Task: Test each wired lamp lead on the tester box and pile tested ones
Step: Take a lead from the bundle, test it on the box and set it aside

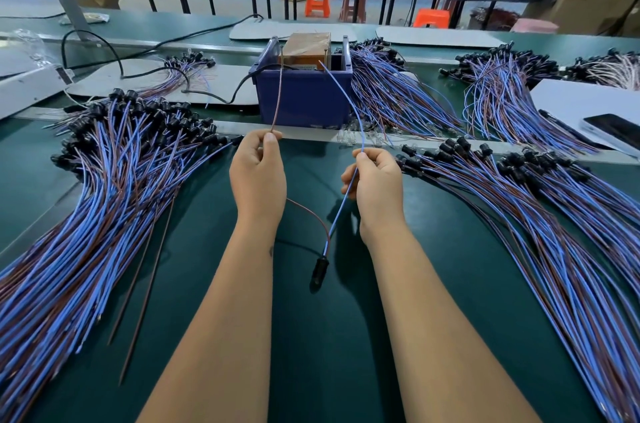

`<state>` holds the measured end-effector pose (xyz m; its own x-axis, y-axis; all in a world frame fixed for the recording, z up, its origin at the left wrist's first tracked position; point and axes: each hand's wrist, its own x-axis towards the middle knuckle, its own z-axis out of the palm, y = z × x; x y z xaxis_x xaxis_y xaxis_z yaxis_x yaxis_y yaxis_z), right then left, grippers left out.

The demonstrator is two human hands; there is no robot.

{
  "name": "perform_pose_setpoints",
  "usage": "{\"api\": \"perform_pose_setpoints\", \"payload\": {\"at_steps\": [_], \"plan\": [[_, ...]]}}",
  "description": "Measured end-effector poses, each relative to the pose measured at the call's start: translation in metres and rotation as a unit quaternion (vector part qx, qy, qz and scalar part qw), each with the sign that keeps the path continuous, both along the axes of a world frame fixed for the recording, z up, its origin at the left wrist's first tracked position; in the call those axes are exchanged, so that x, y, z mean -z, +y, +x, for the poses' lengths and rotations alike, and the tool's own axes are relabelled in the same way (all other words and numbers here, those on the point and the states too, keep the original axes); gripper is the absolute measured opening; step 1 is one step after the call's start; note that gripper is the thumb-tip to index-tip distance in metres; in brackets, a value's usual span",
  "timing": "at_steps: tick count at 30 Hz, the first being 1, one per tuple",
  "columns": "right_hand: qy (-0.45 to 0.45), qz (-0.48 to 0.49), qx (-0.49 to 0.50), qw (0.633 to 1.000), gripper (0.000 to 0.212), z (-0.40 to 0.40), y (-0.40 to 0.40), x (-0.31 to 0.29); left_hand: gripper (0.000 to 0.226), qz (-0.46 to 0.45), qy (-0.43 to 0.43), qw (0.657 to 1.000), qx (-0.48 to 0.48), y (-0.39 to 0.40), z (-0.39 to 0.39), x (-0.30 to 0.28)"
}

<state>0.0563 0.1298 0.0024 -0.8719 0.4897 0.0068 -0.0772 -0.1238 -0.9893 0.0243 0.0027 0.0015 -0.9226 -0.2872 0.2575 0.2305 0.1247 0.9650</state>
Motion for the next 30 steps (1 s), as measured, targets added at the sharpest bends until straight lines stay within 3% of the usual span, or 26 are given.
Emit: {"api": "perform_pose_setpoints", "payload": {"at_steps": [30], "plan": [[-0.024,0.038,0.033,0.998,0.015,0.0035,-0.0078,-0.0025,0.025,0.000,-0.013,1.000,0.001,-0.0023,-0.0063,0.0038]]}}
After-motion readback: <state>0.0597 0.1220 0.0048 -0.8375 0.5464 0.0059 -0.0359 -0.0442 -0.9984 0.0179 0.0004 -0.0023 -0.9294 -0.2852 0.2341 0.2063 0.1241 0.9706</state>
